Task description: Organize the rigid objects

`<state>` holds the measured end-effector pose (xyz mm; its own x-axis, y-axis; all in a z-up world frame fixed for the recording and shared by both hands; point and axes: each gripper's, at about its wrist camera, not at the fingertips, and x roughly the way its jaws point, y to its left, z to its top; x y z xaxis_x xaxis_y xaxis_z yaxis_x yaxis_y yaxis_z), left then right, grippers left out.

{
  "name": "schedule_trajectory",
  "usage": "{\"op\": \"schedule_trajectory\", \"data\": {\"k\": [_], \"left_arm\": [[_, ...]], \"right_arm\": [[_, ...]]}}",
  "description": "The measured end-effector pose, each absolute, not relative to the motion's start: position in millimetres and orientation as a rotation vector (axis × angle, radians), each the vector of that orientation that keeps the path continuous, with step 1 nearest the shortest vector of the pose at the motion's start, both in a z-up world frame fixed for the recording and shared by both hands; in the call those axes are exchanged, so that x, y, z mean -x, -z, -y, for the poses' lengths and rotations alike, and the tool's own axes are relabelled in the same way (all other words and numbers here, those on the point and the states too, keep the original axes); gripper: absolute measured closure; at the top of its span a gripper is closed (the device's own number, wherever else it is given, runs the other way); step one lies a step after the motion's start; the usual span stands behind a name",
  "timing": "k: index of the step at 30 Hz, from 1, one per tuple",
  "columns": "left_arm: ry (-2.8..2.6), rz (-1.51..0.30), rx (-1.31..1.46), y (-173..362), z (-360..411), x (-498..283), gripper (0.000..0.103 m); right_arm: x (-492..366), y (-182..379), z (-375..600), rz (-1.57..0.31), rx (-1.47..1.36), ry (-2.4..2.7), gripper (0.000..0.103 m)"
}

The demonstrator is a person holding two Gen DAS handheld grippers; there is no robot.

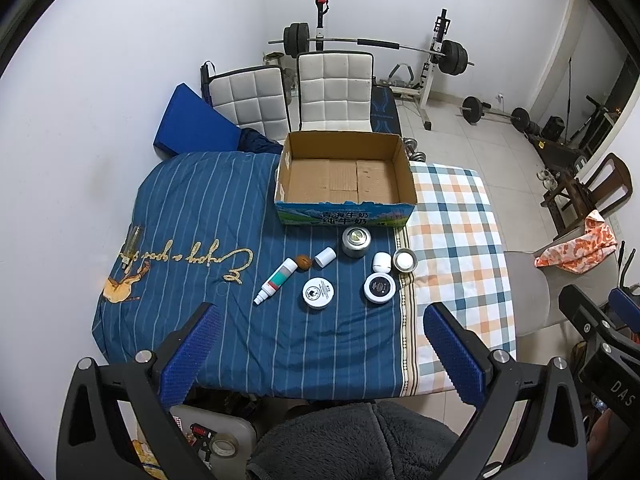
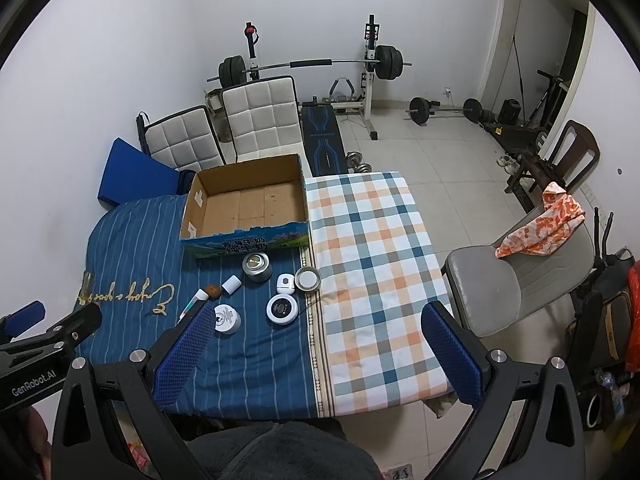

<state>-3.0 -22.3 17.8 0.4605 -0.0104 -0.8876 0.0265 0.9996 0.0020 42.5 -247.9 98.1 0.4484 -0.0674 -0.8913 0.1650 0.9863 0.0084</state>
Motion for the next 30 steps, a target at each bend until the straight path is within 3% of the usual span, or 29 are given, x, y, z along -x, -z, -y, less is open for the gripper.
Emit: {"op": "schedule_trajectory", "data": {"k": [30], "left_arm": [[0.031, -1.096, -0.002, -10.9, 19.0, 5.8, 0.0]], "right_arm": [[-42.9, -100.4, 253.4, -1.09, -0.11, 0.141, 0.0]]}}
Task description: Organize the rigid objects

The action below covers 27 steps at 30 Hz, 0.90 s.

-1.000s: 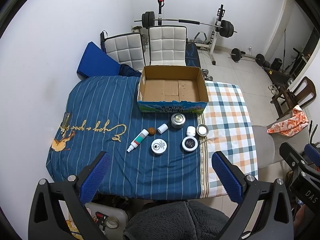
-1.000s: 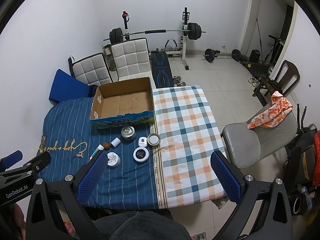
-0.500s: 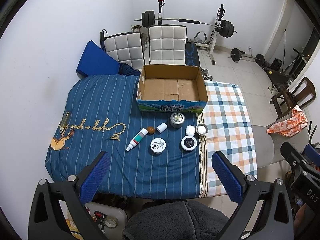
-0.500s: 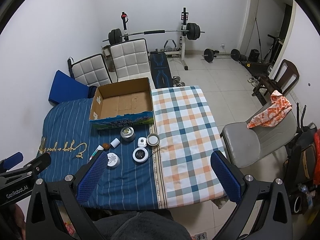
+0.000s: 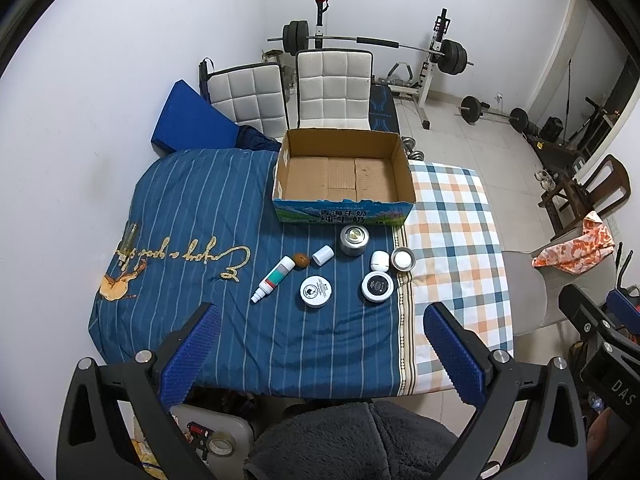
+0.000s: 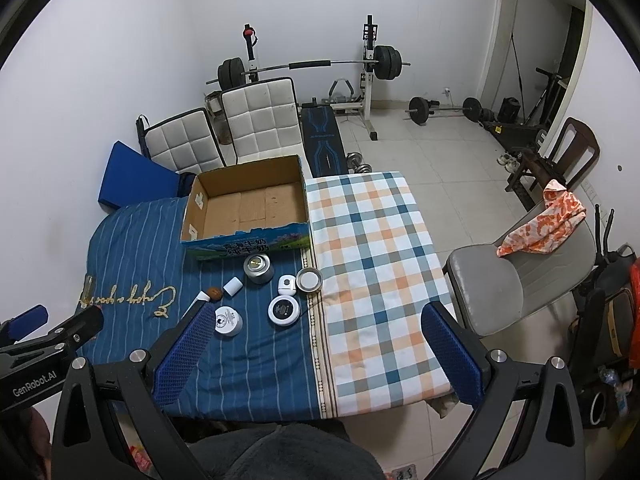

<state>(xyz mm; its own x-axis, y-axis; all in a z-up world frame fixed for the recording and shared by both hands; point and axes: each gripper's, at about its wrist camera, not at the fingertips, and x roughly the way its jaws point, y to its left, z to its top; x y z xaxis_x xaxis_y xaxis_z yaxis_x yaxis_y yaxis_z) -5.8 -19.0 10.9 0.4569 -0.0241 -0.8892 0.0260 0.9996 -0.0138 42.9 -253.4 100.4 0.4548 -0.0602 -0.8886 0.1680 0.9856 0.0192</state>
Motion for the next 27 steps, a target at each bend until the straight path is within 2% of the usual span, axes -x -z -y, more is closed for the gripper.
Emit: {"op": "schedule_trajectory", "data": {"k": [7, 13, 17, 27], "left_arm": [[0.024, -1.111, 0.002, -5.1, 19.6, 2.5, 0.0], [-0.001, -1.168, -0.002, 36.9, 11.2, -34.2, 0.0], [-0.033, -1.25, -0.006, 88.9, -1.1, -67.8, 0.0], [-0.066, -1.503, -0.011, 255.0, -12.4, -140.5, 0.0]], "right_arm": [[-46.1, -97.1, 252.0, -1.096, -0.116, 0.139, 0.0], [-77.0, -53.9, 255.0, -1.166, -0.149, 0.134, 0.0], [-111.4, 11.3, 257.6, -1.264, -0.153, 0.132, 0.0], [-179.9, 222.8, 230.2, -1.556, -0.086, 0.065, 0.0]]}}
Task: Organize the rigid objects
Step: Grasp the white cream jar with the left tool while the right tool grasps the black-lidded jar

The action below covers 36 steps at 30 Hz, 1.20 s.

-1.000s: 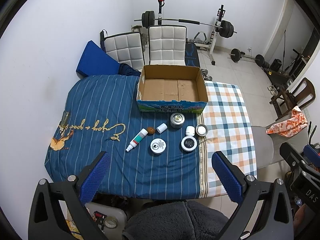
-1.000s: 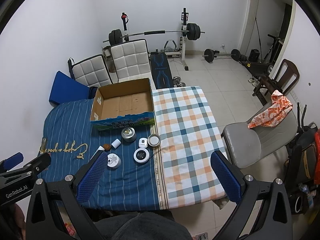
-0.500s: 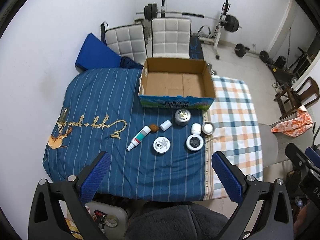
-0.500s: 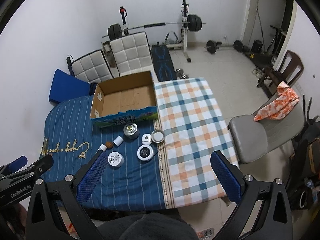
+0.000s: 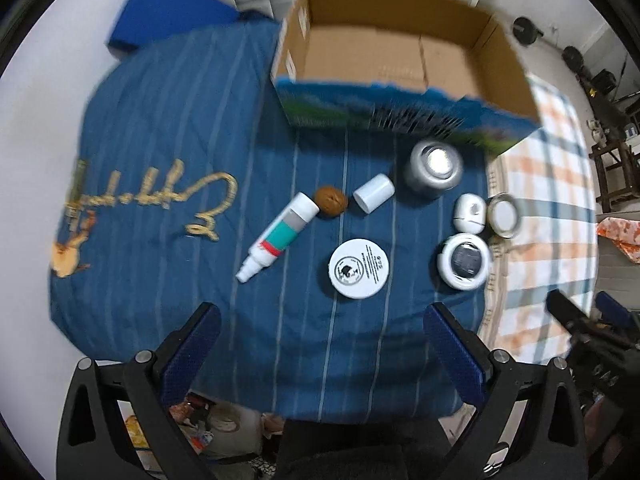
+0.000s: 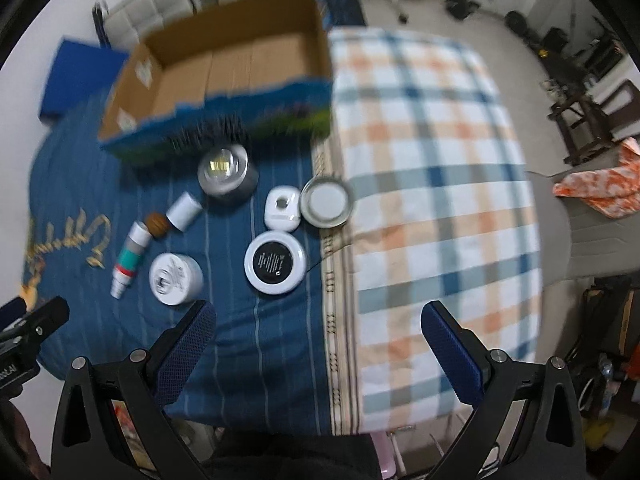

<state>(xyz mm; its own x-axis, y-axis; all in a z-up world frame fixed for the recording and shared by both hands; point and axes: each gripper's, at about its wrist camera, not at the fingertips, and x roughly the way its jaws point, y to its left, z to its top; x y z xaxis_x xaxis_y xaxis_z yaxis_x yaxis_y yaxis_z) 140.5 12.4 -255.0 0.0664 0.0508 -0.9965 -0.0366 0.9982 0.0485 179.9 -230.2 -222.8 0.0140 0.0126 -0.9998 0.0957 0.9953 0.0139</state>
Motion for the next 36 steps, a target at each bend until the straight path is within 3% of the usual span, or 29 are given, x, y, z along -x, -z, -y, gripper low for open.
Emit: {"op": "schedule_trajectory", "data": {"k": [11, 16, 17, 18, 20, 21, 30, 36], "left_arm": [[-0.026, -1.721, 0.077, 394.3, -12.2, -176.9, 0.002], [0.005, -1.766, 0.072, 424.6, -4.5, -184.7, 0.002], [0.005, -1.766, 0.07, 427.6, -3.2, -185.5, 0.002], [0.007, -1.766, 0.07, 431.2, -2.0, -186.9, 0.005], [0.015, -1.781, 0.052, 437.0, 1.1, -185.6, 0.029], [0.026, -1.791, 0.053, 437.9, 2.9, -185.5, 0.034], [-0.01, -1.838, 0.014, 466.0, -8.7, -157.8, 0.034], [-0.028, -1.806, 0.028, 456.4, -11.3, -162.2, 0.036]], "right_arm": [[-195.1, 369.3, 188.1, -1.713, -0.091, -0.023, 0.004], [-195.2, 408.6, 184.5, -1.764, -0.12, -0.048, 0.018], [-193.3, 415.9, 184.0, -1.78, -0.132, -0.051, 0.017], [-192.5, 415.6, 181.1, -1.76, -0.112, -0.048, 0.02], [-188.2, 417.5, 176.8, -1.773, -0.09, -0.046, 0.024], [-185.8, 417.7, 177.3, -1.779, -0.099, -0.042, 0.025], [-151.7, 436.5, 192.0, -1.87, -0.188, 0.035, 0.026], [-146.0, 445.4, 188.1, -1.879, -0.195, 0.088, 0.022]]}}
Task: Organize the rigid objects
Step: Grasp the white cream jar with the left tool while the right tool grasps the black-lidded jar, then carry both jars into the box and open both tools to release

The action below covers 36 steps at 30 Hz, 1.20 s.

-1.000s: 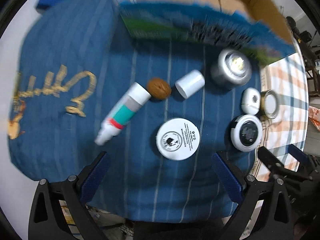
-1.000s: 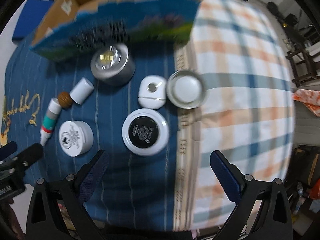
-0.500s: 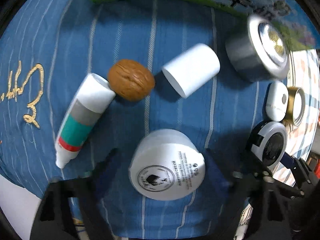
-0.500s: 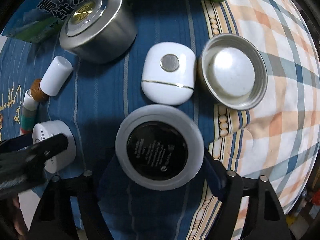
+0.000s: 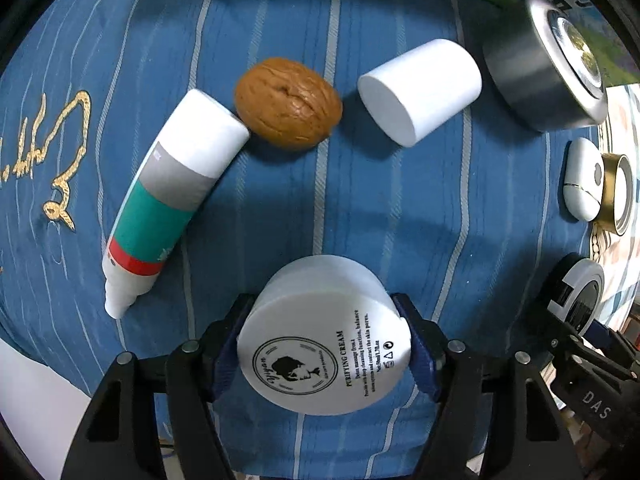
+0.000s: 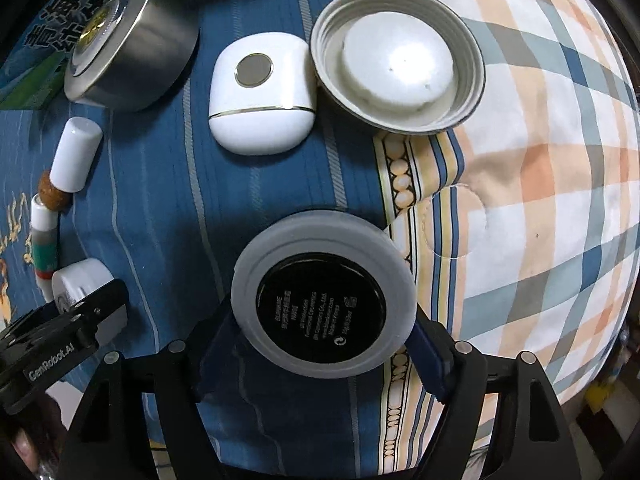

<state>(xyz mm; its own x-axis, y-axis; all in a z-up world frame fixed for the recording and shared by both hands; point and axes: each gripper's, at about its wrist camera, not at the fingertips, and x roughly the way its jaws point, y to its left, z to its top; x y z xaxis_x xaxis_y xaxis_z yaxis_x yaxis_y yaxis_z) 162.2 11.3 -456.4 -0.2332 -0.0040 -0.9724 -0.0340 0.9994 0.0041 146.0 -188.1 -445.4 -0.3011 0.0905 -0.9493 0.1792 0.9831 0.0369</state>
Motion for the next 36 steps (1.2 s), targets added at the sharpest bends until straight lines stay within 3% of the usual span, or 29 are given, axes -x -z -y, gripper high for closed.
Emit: {"op": "schedule_trajectory", "data": {"k": [7, 16, 25, 36], "left_arm": [[-0.07, -1.784, -0.018, 433.2, 4.3, -145.8, 0.037], [-0.065, -1.702, 0.01, 367.1, 16.9, -113.4, 0.037], [-0.016, -1.547, 0.089, 267.0, 42.4, -135.8, 0.037], [0.085, -1.432, 0.152, 200.3, 42.5, -264.2, 0.037]], "right_arm": [[-154.6, 467.0, 150.7, -1.892, -0.098, 0.108, 0.028], [-101.5, 437.8, 149.9, -1.854, -0.12, 0.016, 0.028], [-81.9, 363.7, 149.7, -1.724, -0.169, -0.12, 0.028], [-223.1, 232.5, 224.2, -1.553, -0.274, -0.191, 0.028]]}}
